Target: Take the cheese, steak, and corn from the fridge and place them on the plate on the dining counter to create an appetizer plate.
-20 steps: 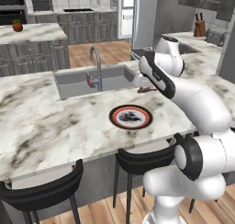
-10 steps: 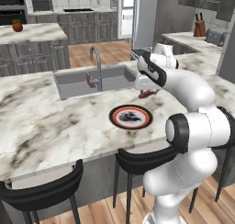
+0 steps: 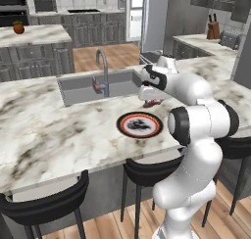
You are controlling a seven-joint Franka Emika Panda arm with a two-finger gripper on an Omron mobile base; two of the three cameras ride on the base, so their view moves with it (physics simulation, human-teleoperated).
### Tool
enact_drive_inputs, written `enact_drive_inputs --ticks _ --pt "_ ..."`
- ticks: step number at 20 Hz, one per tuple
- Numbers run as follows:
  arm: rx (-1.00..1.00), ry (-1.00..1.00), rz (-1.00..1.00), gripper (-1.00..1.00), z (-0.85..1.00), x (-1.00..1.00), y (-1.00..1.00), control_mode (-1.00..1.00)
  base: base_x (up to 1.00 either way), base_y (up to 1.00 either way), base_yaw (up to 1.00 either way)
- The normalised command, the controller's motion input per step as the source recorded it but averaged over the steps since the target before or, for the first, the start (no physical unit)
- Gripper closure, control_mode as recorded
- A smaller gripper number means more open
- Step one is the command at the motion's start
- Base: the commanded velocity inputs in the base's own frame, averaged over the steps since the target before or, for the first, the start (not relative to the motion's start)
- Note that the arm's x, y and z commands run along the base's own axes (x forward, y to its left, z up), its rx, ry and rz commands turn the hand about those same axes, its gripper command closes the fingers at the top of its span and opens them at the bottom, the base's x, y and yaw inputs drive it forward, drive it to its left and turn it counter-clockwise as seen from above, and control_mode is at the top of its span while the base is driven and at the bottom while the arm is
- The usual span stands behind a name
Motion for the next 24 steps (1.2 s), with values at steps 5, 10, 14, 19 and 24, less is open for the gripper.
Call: enact_drive_inputs --ticks 5,10,14,19,24 --pt "0.0 0.04 0.0 1.0 -0.52 0.47 0.0 -1.0 0.0 0.0 0.0" --pt "0.0 0.04 0.0 1.0 -0.5 0.45 0.0 -1.0 0.0 0.0 0.0" --pt "0.0 0.03 0.0 1.0 -0.47 0.36 0.0 -1.0 0.0 0.0 0.0" --pt "0.0 0.01 0.0 1.0 -0.42 0.12 0.0 -1.0 0.0 0.0 0.0" --pt "0.0 0.0 0.0 1.0 -0.37 0.04 0.0 -1.0 0.0 0.0 0.0"
